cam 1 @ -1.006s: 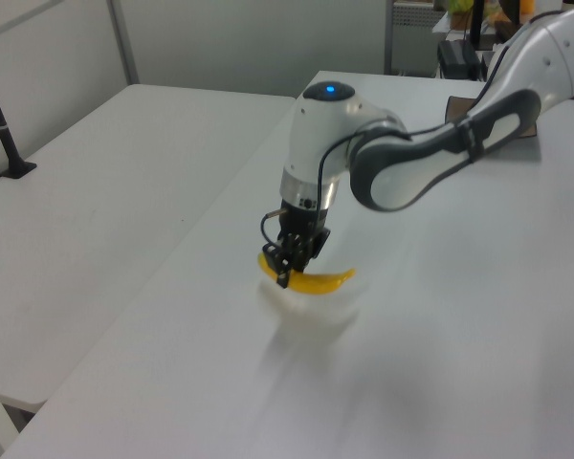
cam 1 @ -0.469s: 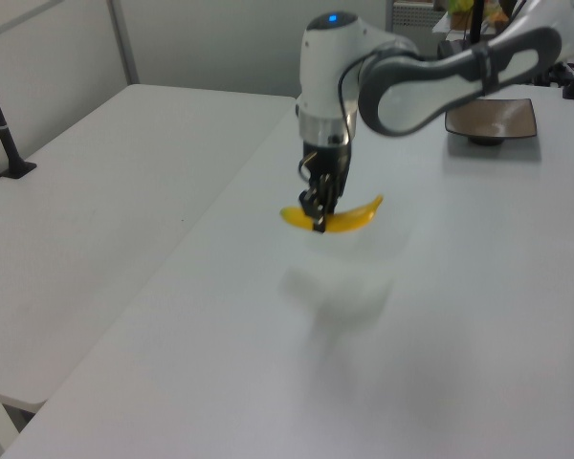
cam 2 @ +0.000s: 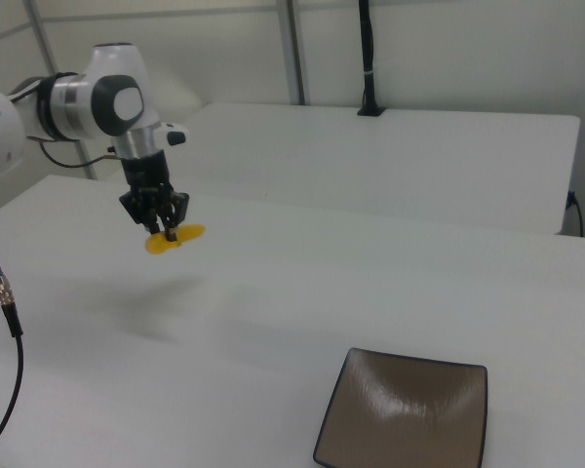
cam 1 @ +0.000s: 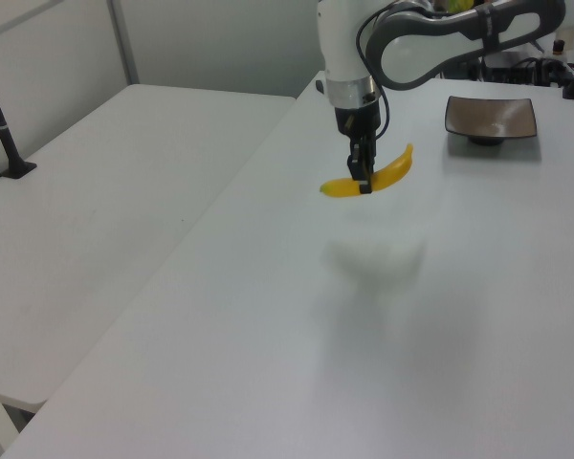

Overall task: Bananas placed on a ceramic plate
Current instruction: 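Lift the banana and carry it over the brown plate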

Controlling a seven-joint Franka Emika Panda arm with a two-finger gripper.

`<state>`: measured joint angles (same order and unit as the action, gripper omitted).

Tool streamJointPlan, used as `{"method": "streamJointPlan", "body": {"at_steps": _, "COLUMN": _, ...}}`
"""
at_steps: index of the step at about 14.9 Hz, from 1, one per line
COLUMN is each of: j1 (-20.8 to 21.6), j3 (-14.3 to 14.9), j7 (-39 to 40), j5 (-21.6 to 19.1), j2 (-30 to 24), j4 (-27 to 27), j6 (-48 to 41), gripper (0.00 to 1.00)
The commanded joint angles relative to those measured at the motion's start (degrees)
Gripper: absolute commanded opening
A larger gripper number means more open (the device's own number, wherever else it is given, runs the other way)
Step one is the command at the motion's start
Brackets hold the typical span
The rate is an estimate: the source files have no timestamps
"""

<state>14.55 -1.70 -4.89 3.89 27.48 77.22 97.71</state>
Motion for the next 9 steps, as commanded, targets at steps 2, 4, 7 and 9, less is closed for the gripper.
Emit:
{"method": "streamJointPlan", "body": {"at_steps": 2, "j1": -2.15, "j3": 4.85, "j7": 8.66, "j5": 0.41, "j2": -6.82, "j4": 8.03, "j6": 0.2, "gripper": 0.16}}
{"method": "streamJointPlan", "body": {"at_steps": 4, "j1": -1.54, "j3": 9.95, "j7": 12.52, "j5": -0.29, "j2": -9.81, "j4": 10.67, "j6": 0.99, "gripper": 0.16}}
{"method": "streamJointPlan", "body": {"at_steps": 7, "j1": -1.63, "j3": 13.11, "j7": 13.15, "j5": -0.29, "j2": -10.78, "j4": 11.03, "j6": 0.21, "gripper": 0.16}}
{"method": "streamJointPlan", "body": {"at_steps": 9, "j1": -1.8, "j3": 16.1, "j7": 13.85, "j5": 0.06, "j2": -11.4, "j4": 12.33, "j6": 0.2, "gripper": 0.16}}
